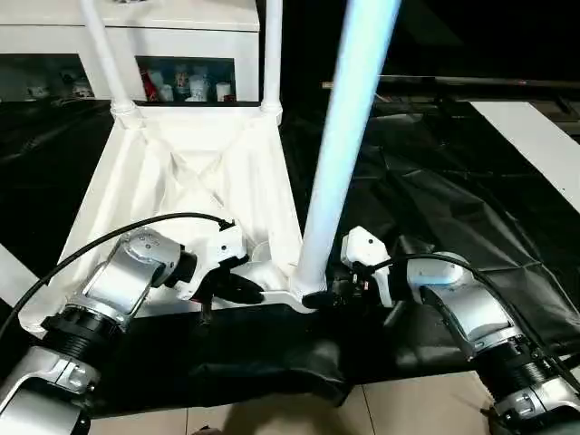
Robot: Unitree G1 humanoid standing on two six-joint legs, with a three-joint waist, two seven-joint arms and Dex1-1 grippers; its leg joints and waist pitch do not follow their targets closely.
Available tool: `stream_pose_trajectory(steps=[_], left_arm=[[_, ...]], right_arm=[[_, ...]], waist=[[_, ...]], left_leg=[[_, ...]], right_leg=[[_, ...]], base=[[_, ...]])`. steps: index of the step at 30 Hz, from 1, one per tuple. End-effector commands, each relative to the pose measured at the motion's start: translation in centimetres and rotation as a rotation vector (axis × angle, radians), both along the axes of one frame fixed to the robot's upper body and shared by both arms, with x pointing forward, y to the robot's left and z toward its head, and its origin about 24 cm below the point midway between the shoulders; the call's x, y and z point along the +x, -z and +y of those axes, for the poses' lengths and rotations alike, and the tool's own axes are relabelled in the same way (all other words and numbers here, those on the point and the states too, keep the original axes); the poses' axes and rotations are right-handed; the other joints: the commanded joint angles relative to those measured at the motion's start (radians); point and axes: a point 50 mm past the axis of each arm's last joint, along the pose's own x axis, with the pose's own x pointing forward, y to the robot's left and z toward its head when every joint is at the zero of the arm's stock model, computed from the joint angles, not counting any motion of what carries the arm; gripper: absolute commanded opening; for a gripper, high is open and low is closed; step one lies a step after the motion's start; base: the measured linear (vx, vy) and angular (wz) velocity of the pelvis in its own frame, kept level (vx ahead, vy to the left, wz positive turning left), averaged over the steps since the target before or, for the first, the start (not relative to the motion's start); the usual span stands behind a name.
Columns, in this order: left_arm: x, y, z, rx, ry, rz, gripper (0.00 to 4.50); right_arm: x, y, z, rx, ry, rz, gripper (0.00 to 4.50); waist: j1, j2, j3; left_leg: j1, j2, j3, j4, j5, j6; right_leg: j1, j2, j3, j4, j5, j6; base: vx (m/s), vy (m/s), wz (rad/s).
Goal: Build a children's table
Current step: Rotate leg to tighten
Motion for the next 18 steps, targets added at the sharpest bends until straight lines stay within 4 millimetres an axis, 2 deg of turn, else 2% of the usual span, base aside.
stream_pose_trajectory(steps=[1, 3, 4, 5, 6, 7, 8, 9, 10, 15, 18], left_arm=[[-1.2, 1.6, -0.2, 0.036, 0.046, 0.103, 0.00], [-1.1, 1.7, -0.2, 0.040, 0.037, 0.102, 0.00], [-0.8, 1.9, -0.4, 0.046, -0.004, 0.080, 0.00], [0.1, 2.3, -0.8, 0.047, -0.089, 0.035, 0.00], [0.9, 2.5, -1.3, 0.043, -0.166, -0.003, 0.00], [0.9, 2.5, -1.3, 0.043, -0.166, -0.003, 0.00], [1.5, 2.7, -1.9, 0.035, -0.230, -0.029, 0.00], [2.0, 2.8, -2.7, 0.011, -0.300, -0.035, 0.00], [2.0, 2.8, -2.7, 0.011, -0.300, -0.035, 0.00], [3.2, 3.2, -4.8, -0.005, -0.450, -0.061, 0.00], [3.8, 3.6, -6.8, 0.003, -0.527, -0.105, 0.00]], right_arm=[[0.4, -0.1, -0.2, 0.003, 0.032, -0.004, 2.70], [0.4, 0.0, -0.1, 0.007, 0.046, 0.001, 2.70], [0.7, 0.3, -0.1, 0.014, 0.107, -0.002, 2.70], [1.3, 1.0, 0.2, 0.028, 0.228, 0.001, 2.70], [1.7, 1.6, 0.5, 0.043, 0.337, 0.012, 2.70], [1.7, 1.6, 0.5, 0.043, 0.337, 0.012, 2.70], [1.9, 2.2, 0.9, 0.060, 0.426, 0.028, 2.70], [2.1, 2.9, 1.5, 0.069, 0.522, 0.056, 2.70], [2.1, 2.9, 1.5, 0.069, 0.522, 0.056, 2.70], [2.8, 4.1, 3.0, 0.055, 0.742, 0.116, 2.70], [3.8, 4.1, 4.3, 0.015, 0.874, 0.111, 2.70]], waist=[[-0.002, 0.010, -0.059], [-0.003, 0.010, -0.058], [-0.004, 0.009, -0.057], [-0.005, 0.008, -0.054], [-0.008, 0.008, -0.048], [-0.009, 0.007, -0.048], [-0.010, 0.006, -0.048], [-0.013, 0.008, -0.048], [-0.016, 0.006, -0.048], [-0.033, 0.008, -0.047], [-0.036, 0.012, -0.048]], left_leg=[[0.009, 0.020, -0.005, -0.060, -0.210, 0.008], [0.009, 0.020, -0.005, -0.061, -0.214, 0.007], [0.009, 0.020, -0.005, -0.061, -0.218, 0.006], [0.008, 0.019, -0.006, -0.062, -0.237, 0.000], [0.010, 0.017, -0.005, -0.065, -0.274, -0.013], [0.012, 0.016, -0.006, -0.064, -0.299, -0.021], [0.014, 0.016, -0.014, -0.067, -0.328, -0.041], [0.012, 0.016, -0.015, -0.068, -0.335, -0.046], [0.015, 0.016, -0.018, -0.069, -0.350, -0.049], [0.015, 0.011, -0.020, -0.067, -0.380, -0.041], [0.018, 0.010, -0.024, -0.067, -0.402, -0.047]], right_leg=[[0.045, -0.048, 0.035, -0.052, -0.146, -0.226], [0.045, -0.049, 0.035, -0.054, -0.156, -0.225], [0.045, -0.049, 0.035, -0.055, -0.164, -0.223], [0.043, -0.050, 0.036, -0.059, -0.203, -0.216], [0.036, -0.050, 0.036, -0.069, -0.279, -0.200], [0.034, -0.050, 0.036, -0.072, -0.327, -0.190], [0.034, -0.056, 0.034, -0.081, -0.433, -0.150], [0.033, -0.056, 0.035, -0.082, -0.450, -0.141], [0.032, -0.057, 0.031, -0.088, -0.484, -0.126], [0.021, -0.051, 0.030, -0.095, -0.495, -0.117], [0.019, -0.052, 0.027, -0.099, -0.519, -0.101]], base=[[0.000, 0.000, 0.00], [0.000, 0.000, 0.00], [0.000, 0.000, 0.00], [0.000, 0.000, 0.00], [0.000, 0.000, 0.00], [-0.054, -0.006, -0.02], [-0.054, -0.006, -0.02], [-0.062, -0.001, -0.05], [-0.054, 0.006, -0.05], [-0.011, 0.001, -0.01], [0.000, 0.000, 0.00]])
